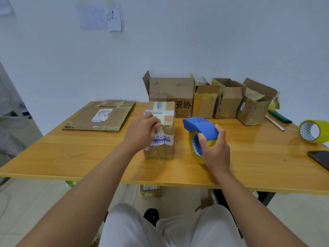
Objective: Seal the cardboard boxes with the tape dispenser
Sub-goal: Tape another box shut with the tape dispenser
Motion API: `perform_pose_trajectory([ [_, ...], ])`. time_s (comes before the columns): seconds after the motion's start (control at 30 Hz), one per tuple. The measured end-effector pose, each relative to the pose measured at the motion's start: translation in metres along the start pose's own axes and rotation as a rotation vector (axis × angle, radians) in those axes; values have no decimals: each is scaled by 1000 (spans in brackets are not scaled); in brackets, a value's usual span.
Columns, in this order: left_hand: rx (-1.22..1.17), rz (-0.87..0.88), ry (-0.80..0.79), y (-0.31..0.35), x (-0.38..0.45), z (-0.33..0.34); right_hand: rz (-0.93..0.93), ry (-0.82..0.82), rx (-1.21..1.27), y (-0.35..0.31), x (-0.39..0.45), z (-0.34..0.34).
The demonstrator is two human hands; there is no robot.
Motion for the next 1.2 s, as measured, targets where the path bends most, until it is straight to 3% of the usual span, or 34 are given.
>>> perform_pose_trajectory([
  [0.2, -77, -204, -53, -43, -2, -17, 2, -1, 14, 1, -1, 0],
  [0.37, 380, -282, -229, -14, 10, 11, 17, 10, -3, -1, -1, 0],
  [0.53, 557, -214, -298, -14, 16, 12, 14, -4, -3, -2, -2, 0],
  [0.63, 697, -285, -298, -35, 11, -1, 17, 4, 0, 0, -2, -1],
  [0.73, 597, -331, -278, -37, 15, 3, 13, 17, 4, -2, -1, 0],
  [0.87, 420, -118, -188, 1, 28, 36, 35, 12, 1, 0, -1, 1],
  [1.0, 290, -74, -151, -2, 24, 42, 77, 16, 25, 3, -1, -1],
  [1.1, 176, -23, -188, -23, 17, 27, 116, 41, 54, 8, 3, -4],
  [1.2, 91, -82, -238, -40, 12, 14, 161, 63, 82, 15, 7, -6],
])
Point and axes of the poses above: each hand's wrist, its own x-axis towards the middle knuckle, its own z-axis out of the palm, y = z × x, the point moved 8 cm from there along x, towards the middle knuckle, and after that the axes turned 1 degree about -y, right-handed, at the moved point
